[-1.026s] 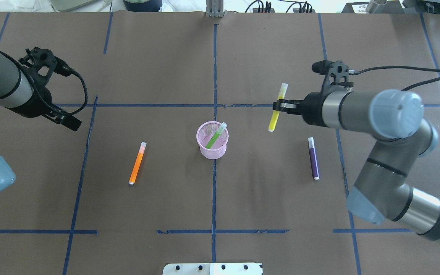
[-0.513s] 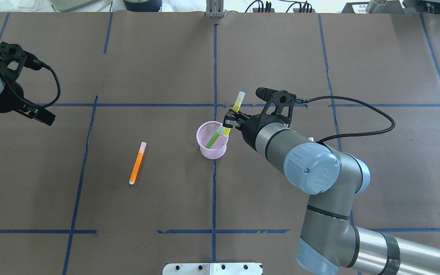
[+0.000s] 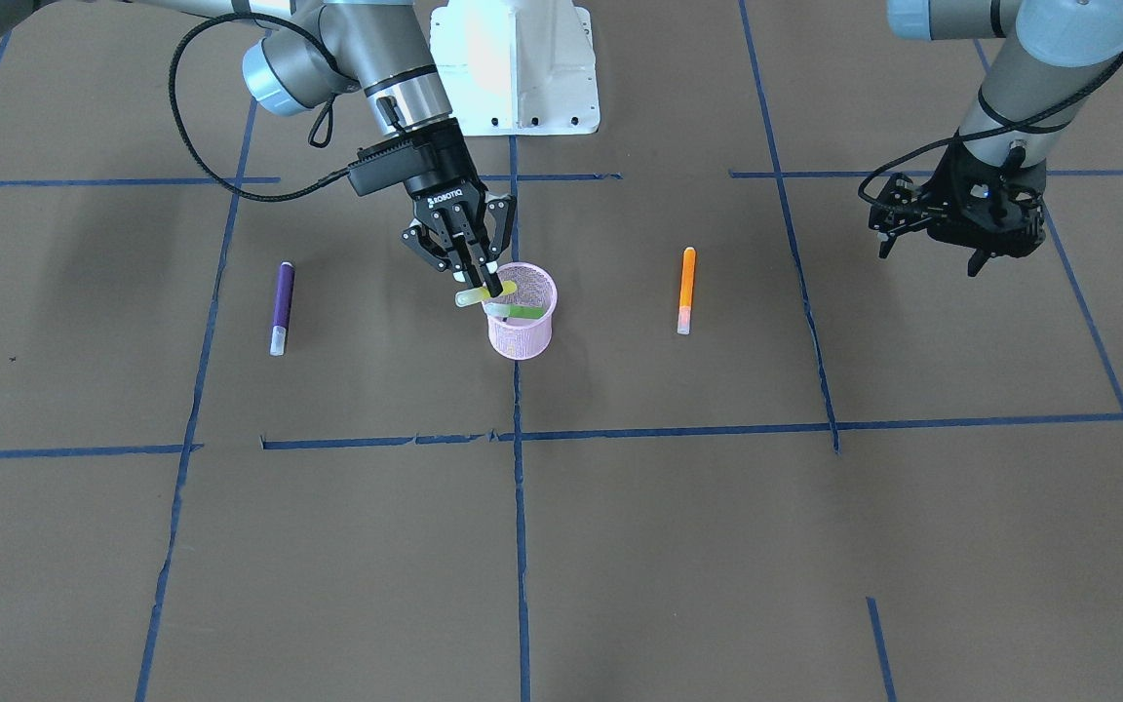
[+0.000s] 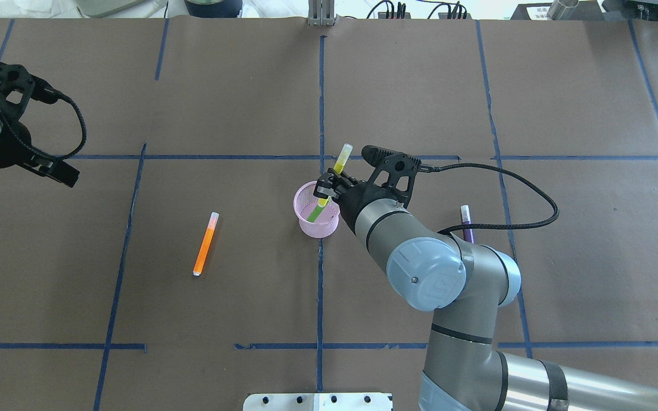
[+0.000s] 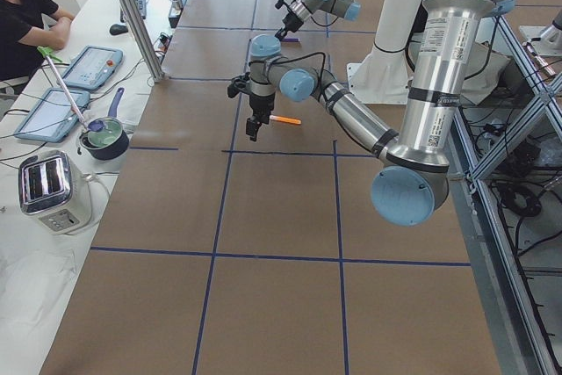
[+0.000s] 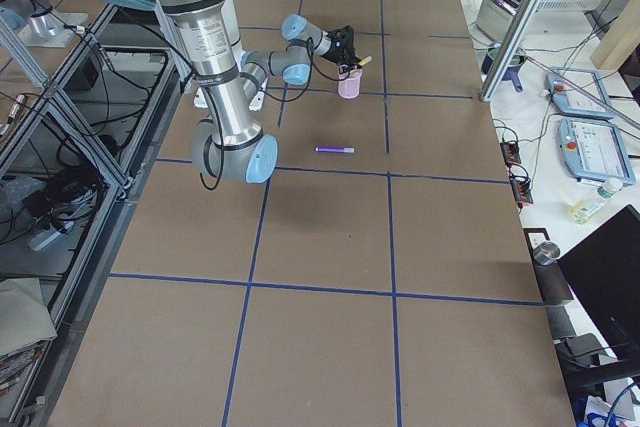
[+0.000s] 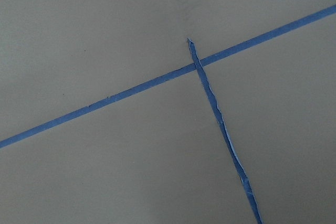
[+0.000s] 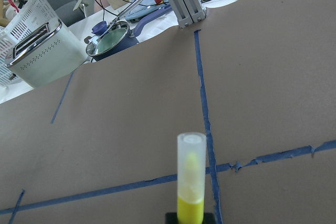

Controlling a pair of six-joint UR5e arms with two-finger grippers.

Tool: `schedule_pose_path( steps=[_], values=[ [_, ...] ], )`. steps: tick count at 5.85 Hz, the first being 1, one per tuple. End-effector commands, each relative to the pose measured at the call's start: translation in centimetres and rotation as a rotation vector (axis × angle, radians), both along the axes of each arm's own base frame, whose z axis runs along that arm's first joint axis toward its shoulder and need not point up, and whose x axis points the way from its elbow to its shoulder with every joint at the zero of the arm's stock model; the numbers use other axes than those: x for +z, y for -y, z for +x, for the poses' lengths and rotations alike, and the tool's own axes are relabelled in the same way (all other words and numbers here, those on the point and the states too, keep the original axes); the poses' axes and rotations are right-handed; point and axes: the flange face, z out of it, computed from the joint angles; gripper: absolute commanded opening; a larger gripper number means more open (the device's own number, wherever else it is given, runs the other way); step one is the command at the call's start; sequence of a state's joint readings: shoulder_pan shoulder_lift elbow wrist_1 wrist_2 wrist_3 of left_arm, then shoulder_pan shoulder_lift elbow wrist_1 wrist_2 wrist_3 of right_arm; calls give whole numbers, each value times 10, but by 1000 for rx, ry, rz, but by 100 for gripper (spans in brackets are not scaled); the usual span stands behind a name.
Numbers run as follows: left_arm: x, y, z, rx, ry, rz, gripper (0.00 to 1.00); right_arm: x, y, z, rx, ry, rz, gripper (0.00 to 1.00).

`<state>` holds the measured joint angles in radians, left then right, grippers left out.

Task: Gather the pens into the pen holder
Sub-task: 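Lower the yellow marker into the pink cup and open the right gripper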

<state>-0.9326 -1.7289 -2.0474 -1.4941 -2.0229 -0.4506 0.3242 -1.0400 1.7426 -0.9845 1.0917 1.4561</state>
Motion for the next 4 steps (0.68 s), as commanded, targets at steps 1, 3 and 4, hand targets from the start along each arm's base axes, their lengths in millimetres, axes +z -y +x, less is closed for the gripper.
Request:
schedule_pose_path(
  steps=[1,3,4],
  values=[
    [-2,0,0,-1,-3,1,100,3,-1,-6,30,-44,5,100],
    [0,1,0,-2,1,-2,100,-11,-9,12,0,-17,20,100],
    [2,1,0,-3,3,-7,100,-6,-5,22,-75,-57,5,100]
  ],
)
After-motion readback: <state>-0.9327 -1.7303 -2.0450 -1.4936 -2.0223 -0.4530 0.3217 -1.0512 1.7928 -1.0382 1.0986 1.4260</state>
